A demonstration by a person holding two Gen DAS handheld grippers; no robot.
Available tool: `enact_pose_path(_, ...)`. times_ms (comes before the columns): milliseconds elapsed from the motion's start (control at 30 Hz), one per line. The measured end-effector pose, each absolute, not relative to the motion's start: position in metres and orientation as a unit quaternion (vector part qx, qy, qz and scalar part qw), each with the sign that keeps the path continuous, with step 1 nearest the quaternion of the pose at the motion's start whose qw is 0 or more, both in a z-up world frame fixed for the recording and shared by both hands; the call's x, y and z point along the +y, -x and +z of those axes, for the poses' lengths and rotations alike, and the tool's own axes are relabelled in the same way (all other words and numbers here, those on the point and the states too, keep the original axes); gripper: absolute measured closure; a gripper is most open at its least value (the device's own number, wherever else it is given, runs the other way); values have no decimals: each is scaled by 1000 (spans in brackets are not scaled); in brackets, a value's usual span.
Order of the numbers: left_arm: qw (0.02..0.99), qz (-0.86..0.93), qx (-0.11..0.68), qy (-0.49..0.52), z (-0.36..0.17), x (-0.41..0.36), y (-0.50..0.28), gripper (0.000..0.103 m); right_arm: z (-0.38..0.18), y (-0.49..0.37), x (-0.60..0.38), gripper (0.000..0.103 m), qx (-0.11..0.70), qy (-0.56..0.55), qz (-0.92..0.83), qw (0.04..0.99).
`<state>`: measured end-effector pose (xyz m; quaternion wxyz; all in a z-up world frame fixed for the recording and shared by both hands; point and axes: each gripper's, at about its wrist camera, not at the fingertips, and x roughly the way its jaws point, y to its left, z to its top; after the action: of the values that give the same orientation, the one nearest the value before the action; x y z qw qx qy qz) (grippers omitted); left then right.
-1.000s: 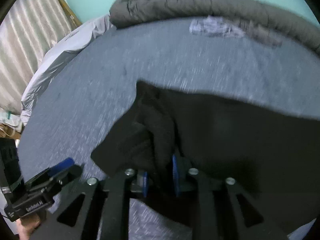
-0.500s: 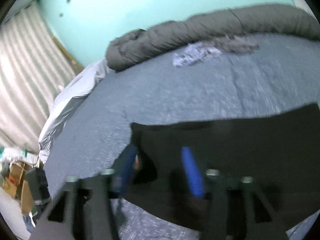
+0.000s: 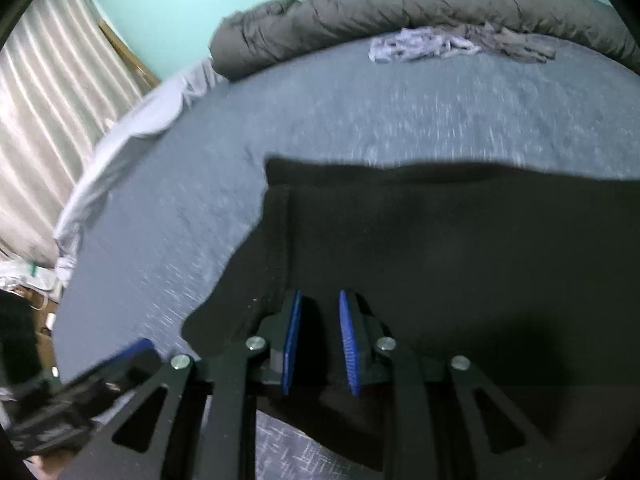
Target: Fold clothes
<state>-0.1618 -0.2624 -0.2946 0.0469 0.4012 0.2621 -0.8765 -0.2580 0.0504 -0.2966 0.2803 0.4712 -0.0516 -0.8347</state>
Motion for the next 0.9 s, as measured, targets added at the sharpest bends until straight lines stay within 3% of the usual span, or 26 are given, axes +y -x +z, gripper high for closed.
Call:
enact_pose_path(233,38,-876,257,-406,-296,-256,165,36,-317,250,14,84,9,-476,-832,285)
enact_pose_path(500,37,-877,256,-406,-296,-252,165,36,-276,241,81,84,-48,-424,-869,250)
enact_pose_path(700,34,-877,250,-408,-297,-248,166,35,-326,240,114,88,-57,-468,-857,207)
enact_pose_path(900,36,-876,254,-409,-298,-249,167,35,-326,241,110,88,-54,-464,-859,209)
